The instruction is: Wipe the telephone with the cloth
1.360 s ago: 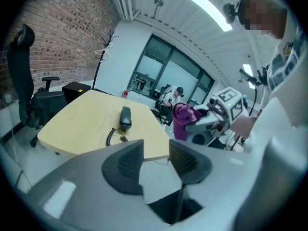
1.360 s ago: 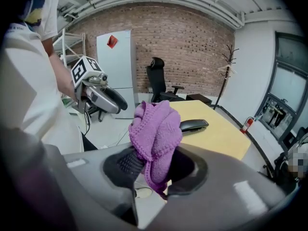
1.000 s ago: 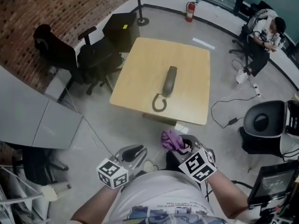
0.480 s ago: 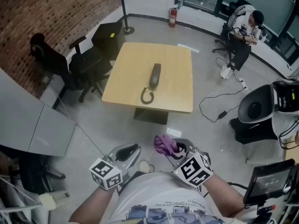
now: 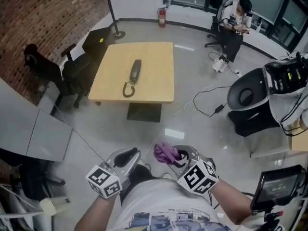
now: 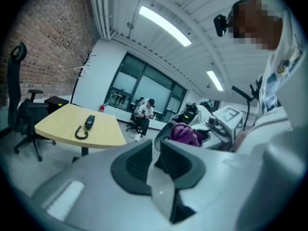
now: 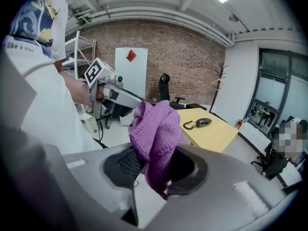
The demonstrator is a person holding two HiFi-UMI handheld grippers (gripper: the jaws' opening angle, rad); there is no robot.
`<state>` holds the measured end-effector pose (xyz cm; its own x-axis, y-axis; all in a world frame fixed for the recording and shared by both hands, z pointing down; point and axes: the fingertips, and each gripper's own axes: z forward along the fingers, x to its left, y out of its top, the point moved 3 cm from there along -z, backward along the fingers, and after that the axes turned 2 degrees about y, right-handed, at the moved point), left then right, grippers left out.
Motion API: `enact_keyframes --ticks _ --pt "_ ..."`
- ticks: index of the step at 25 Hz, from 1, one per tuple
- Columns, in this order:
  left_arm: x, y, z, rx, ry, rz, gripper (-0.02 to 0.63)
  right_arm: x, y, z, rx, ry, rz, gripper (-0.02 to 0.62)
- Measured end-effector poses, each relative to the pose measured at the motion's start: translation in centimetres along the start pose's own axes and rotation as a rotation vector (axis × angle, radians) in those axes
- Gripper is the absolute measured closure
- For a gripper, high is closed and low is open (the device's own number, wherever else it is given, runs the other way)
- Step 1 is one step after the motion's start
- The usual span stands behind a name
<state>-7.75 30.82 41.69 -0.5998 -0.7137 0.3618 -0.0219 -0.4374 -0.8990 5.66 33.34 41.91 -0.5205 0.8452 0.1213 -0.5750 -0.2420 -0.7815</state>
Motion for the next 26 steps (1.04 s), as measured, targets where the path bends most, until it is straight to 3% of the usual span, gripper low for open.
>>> enact_keyframes --ticks 4,14,20,26 --pt "-2.6 -0.7 -0.1 0.031 -0.026 0.007 0.549 1.6 -0.6 -2.1 -0.019 0.007 0.015 0.476" --pt "-3.3 -2.4 0.5 0.038 -0.019 -0.013 0.548 2.9 -2.2 -2.9 -0.021 -0.006 0.030 0.477" --pt "-4.9 -1.2 0.5 0.045 -0.003 -0.021 0.548 2.9 -2.6 -5.4 0.006 0.012 0.052 0.477" --pt "-2.9 -0.2 4.0 0.047 -0.039 -0.008 0.548 -0.1 -5.5 -6.8 0.045 -0.072 0.123 0.477"
